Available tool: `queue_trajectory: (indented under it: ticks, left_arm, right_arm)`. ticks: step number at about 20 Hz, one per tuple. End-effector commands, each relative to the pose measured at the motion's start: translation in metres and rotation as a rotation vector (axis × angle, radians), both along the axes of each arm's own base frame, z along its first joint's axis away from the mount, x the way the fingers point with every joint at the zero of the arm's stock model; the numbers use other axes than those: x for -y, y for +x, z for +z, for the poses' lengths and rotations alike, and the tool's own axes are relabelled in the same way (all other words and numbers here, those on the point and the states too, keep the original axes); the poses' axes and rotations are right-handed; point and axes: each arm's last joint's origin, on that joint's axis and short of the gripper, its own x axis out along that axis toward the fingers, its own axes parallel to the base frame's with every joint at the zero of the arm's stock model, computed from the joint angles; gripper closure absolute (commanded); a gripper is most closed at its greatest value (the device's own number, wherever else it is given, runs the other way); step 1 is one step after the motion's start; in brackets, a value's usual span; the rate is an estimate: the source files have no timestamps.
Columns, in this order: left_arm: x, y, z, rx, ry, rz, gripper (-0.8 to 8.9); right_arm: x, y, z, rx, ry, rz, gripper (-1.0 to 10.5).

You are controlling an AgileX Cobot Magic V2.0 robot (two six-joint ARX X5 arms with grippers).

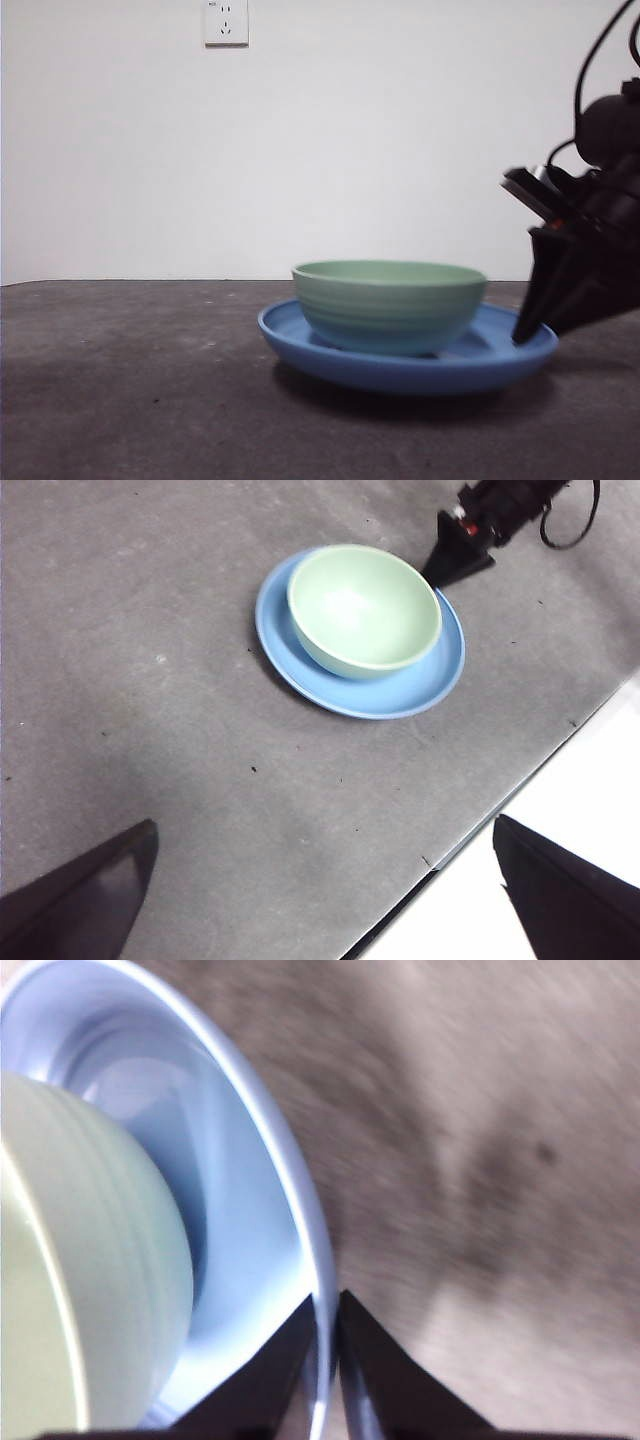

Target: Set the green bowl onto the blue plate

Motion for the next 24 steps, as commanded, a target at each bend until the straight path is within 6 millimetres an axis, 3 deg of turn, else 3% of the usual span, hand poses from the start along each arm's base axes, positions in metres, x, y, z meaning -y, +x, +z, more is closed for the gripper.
queue_trajectory:
  ticks: [1, 7, 11, 19, 24]
  left_arm:
    - [0.0, 0.0, 0.004, 0.017, -0.011, -0.005, 2.51]
    - [0.0, 0.0, 0.004, 0.017, -0.011, -0.004, 2.51]
    - [0.0, 0.0, 0.004, 0.017, -0.011, -0.005, 2.51]
    - [0.0, 0.0, 0.004, 0.017, -0.011, -0.004, 2.51]
    - [0.0, 0.0, 0.004, 0.017, -0.012, -0.004, 2.51]
  right_arm:
    - [-0.012, 0.009, 0.012, 0.003, 0.022, 0.022, 9.3]
    - [-0.065, 0.012, 0.039, 0.071, -0.023, 0.113, 9.3]
    - [-0.092, 0.012, 0.035, 0.096, -0.007, 0.134, 9.3]
    - [-0.099, 0.027, -0.001, 0.044, -0.067, 0.094, 9.3]
    - [-0.1, 0.028, -0.004, 0.044, -0.066, 0.1, 8.9]
